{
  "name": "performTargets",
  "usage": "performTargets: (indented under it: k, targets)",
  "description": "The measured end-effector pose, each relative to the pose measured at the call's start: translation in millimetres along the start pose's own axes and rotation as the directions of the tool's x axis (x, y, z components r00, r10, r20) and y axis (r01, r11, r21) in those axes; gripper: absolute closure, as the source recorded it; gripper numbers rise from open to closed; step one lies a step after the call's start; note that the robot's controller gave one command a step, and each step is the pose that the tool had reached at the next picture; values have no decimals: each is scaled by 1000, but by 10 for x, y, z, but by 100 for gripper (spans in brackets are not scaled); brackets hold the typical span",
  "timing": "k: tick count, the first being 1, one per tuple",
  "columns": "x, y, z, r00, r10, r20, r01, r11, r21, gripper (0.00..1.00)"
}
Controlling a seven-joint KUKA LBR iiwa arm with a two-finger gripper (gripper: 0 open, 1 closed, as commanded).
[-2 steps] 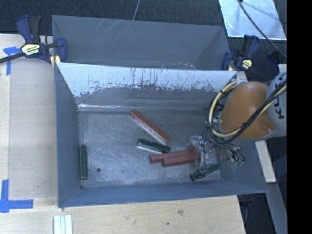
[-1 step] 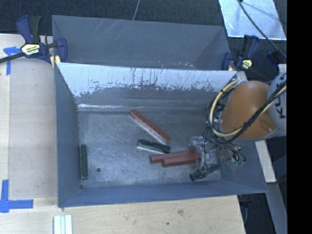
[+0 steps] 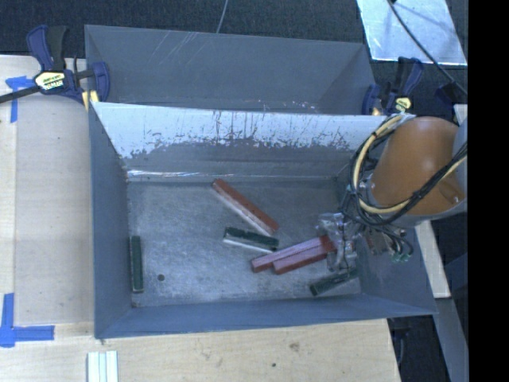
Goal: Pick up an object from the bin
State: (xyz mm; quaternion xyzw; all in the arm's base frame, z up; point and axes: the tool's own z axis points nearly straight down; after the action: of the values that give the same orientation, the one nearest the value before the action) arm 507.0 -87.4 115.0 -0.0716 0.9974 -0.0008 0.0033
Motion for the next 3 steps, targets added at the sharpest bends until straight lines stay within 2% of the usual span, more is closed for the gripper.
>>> performTargets:
  k: [3]
  targets:
    - [12,5,69,1000,0,-7,0,1000,-2,100]
